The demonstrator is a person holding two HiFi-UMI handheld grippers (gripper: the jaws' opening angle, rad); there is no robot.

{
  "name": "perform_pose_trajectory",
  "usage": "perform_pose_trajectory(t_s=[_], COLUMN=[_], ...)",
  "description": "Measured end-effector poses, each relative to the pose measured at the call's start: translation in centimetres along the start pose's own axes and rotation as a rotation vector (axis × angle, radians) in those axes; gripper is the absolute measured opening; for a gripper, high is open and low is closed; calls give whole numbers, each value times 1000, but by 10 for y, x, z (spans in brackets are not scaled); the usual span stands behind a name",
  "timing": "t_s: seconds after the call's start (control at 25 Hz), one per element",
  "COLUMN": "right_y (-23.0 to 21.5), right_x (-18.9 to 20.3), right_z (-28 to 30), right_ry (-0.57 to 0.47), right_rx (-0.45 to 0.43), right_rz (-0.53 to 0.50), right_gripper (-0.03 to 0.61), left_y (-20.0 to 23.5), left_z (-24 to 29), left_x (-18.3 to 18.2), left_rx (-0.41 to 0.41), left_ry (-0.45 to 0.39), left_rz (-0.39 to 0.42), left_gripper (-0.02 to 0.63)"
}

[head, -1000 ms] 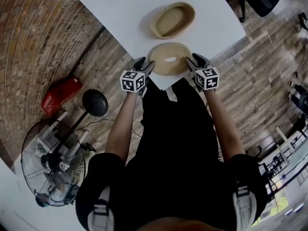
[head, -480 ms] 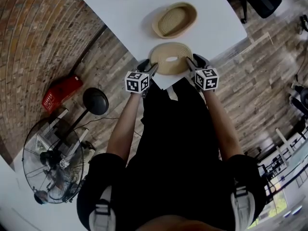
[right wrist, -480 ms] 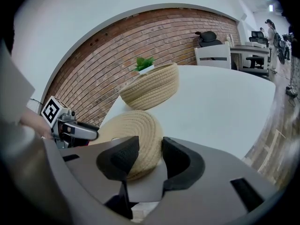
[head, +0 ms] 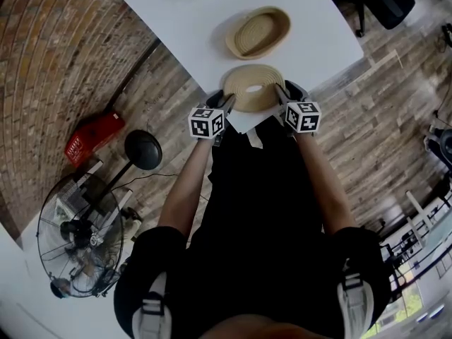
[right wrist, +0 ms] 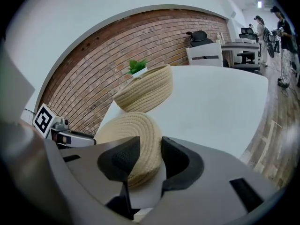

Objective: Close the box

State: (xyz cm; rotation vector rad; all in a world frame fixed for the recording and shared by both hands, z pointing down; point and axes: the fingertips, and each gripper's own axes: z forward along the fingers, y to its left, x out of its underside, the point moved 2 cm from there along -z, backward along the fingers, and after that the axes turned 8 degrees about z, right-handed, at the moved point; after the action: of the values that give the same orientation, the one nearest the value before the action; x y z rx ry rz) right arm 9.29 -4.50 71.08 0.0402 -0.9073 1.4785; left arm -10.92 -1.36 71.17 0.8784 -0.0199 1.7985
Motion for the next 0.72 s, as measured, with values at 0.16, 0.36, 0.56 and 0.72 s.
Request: perform_pose_trajectory(t_s=[0.16,0.36,0.56,0.72], right_y=[-2,2,5,5], right_x=[-8,-16,-25,-29], right_z=[-8,-19,-32,-40], right_ry=[-31,-55,-88,-115], right_rx=[19,28,35,52], right_rz=[6,8,12,30], right_gripper=[141,140,138,135], left_y=[-7,-11,-18,-25], left_z=[-1,-6,-11,-12], left_x=[-7,-17,-24,-25], left_rx=[2,-1,14,13], left_ry=[-15,-35,-47,-50], left_rz=[-22,-29,-19,-17], left_gripper=[169,164,161,160])
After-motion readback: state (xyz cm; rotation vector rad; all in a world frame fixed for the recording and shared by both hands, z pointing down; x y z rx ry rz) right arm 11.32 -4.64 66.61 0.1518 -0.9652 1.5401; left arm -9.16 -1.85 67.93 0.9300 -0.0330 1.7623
